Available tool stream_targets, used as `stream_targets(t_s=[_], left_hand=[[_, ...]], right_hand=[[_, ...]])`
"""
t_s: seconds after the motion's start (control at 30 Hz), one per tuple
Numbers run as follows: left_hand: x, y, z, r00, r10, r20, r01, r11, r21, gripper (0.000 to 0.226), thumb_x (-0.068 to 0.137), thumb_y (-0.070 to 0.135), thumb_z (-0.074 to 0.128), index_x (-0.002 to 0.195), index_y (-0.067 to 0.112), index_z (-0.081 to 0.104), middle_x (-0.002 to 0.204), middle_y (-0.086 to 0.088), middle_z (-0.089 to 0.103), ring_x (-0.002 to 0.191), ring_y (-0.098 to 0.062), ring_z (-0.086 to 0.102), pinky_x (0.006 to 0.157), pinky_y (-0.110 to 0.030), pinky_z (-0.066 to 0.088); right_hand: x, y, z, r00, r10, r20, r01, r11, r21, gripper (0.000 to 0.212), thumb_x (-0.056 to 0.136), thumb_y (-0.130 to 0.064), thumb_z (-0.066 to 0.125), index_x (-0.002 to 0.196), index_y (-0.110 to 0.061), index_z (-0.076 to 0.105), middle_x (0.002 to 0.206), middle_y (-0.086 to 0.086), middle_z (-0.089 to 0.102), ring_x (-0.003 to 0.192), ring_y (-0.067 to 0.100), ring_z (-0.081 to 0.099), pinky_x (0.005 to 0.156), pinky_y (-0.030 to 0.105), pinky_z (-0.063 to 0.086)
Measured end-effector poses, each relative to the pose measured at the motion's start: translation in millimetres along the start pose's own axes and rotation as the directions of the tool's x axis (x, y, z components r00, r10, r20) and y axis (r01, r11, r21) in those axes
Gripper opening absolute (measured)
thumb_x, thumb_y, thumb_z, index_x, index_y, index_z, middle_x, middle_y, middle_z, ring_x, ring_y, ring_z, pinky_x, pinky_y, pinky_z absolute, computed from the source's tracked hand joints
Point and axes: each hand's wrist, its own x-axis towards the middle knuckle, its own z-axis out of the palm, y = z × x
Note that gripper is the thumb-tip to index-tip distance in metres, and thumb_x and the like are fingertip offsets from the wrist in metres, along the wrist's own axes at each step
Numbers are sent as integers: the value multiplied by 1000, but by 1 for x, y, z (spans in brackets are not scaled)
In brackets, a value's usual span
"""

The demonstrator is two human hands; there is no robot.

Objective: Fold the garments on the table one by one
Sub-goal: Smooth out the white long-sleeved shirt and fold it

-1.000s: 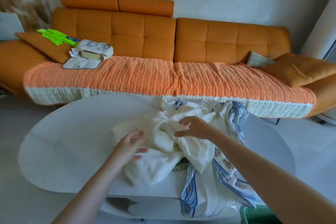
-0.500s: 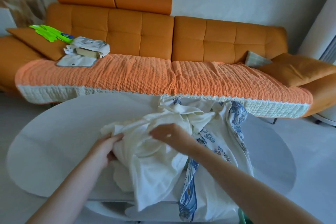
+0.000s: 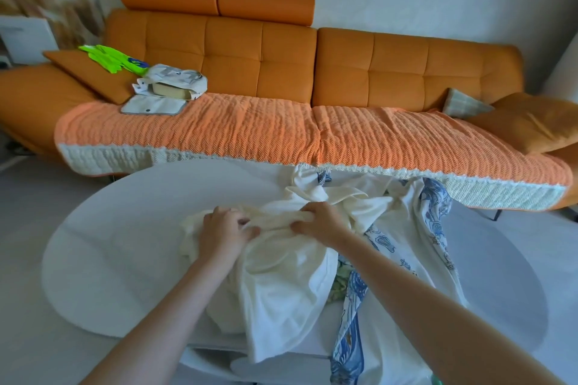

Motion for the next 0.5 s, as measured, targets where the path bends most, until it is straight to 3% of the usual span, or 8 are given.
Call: stream_targets(t_s=[0.1, 0.17, 0.23, 0.3, 0.37, 0.4, 0.47, 0.5], left_hand=[[8, 0, -6, 983, -142, -114, 96, 937, -335, 16, 87, 23, 63, 84, 8, 67, 83, -13, 64, 88, -34, 63, 65, -33, 44], [28, -4, -25, 926, -368, -80, 184, 628, -756, 13, 90, 21, 57, 95, 10, 62, 91, -13, 61, 88, -32, 62, 66, -34, 46], [52, -11, -51, 895, -444, 39, 178, 275, -945, 24, 93, 22, 48, 112, 10, 56, 105, -15, 60, 85, -28, 60, 63, -35, 49], [75, -14, -72, 913, -407, 35, 95, 129, -987, 35, 95, 23, 40, 126, 9, 49, 112, -13, 58, 88, -26, 60, 61, -33, 50], [80, -13, -81, 914, -404, 35, 55, 38, -998, 32, 97, 21, 39, 125, 10, 49, 108, -10, 59, 89, -23, 61, 63, -33, 52], [77, -18, -78, 906, -415, 79, 97, 24, -995, 29, 97, 18, 41, 123, 10, 50, 109, -9, 60, 90, -22, 62, 68, -35, 55], [62, -35, -65, 853, -488, 185, 261, 93, -961, 33, 95, 7, 43, 127, 6, 50, 119, -13, 61, 97, -26, 64, 72, -37, 55], [50, -47, -56, 825, -517, 229, 361, 171, -917, 36, 95, 4, 42, 130, 3, 49, 117, -15, 64, 91, -24, 66, 63, -33, 56]], right_hand=[[0, 10, -19, 975, 11, -222, -1, 999, 43, 21, 79, -36, 67, 94, -22, 68, 84, 4, 68, 84, 24, 61, 70, 32, 48], [-1, 20, -45, 917, 122, -381, -46, 978, 203, 18, 82, -32, 63, 87, -15, 66, 75, 5, 64, 74, 24, 58, 63, 30, 44], [-3, 29, -75, 823, 299, -482, -61, 892, 448, 17, 86, -28, 58, 77, -13, 59, 68, 4, 55, 71, 23, 52, 60, 29, 39], [-5, 39, -94, 724, 387, -571, 1, 827, 562, 17, 86, -29, 58, 89, -12, 62, 76, 3, 58, 76, 24, 55, 65, 30, 42], [-12, 42, -97, 724, 294, -624, -8, 908, 419, 23, 86, -34, 60, 97, -14, 64, 81, 3, 62, 77, 23, 59, 68, 32, 48], [-17, 43, -94, 802, 204, -562, -46, 958, 282, 22, 87, -38, 60, 89, -16, 63, 76, 1, 60, 71, 20, 58, 67, 31, 49], [-29, 40, -83, 986, 135, -102, -153, 968, -197, 39, 89, -53, 52, 65, -21, 51, 64, -5, 46, 64, 14, 48, 70, 28, 45], [-35, 39, -78, 966, 216, 145, -134, 891, -434, 50, 85, -66, 45, 60, -23, 45, 62, -7, 40, 68, 14, 48, 82, 30, 43]])
